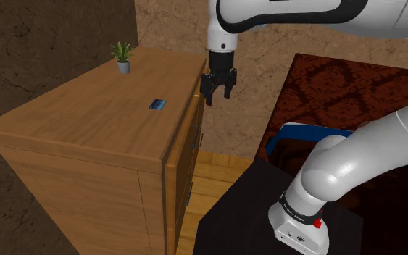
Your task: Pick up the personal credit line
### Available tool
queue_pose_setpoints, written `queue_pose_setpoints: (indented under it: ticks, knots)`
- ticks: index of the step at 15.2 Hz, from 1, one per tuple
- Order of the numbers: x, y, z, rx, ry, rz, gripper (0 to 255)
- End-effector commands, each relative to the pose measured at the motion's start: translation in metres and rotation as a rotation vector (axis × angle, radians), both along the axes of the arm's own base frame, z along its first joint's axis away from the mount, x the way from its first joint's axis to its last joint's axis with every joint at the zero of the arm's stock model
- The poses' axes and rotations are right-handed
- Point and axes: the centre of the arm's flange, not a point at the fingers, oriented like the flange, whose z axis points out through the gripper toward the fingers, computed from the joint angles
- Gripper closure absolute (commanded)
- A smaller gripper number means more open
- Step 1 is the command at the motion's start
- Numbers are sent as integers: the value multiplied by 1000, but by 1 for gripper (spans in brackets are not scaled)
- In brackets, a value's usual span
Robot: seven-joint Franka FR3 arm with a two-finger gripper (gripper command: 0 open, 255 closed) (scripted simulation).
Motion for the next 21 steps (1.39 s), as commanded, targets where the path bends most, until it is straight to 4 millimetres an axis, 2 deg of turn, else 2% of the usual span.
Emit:
queue_pose_setpoints:
  ticks: [1,5,10,14,19,21]
  knots:
    - [26,11,-4,23,41,-89,0]
    - [79,27,-13,69,118,-256,0]
    - [148,35,-29,125,215,-464,0]
    - [202,32,-47,171,292,-631,0]
    - [265,17,-75,227,389,-839,0]
    - [273,14,-84,235,402,-867,0]
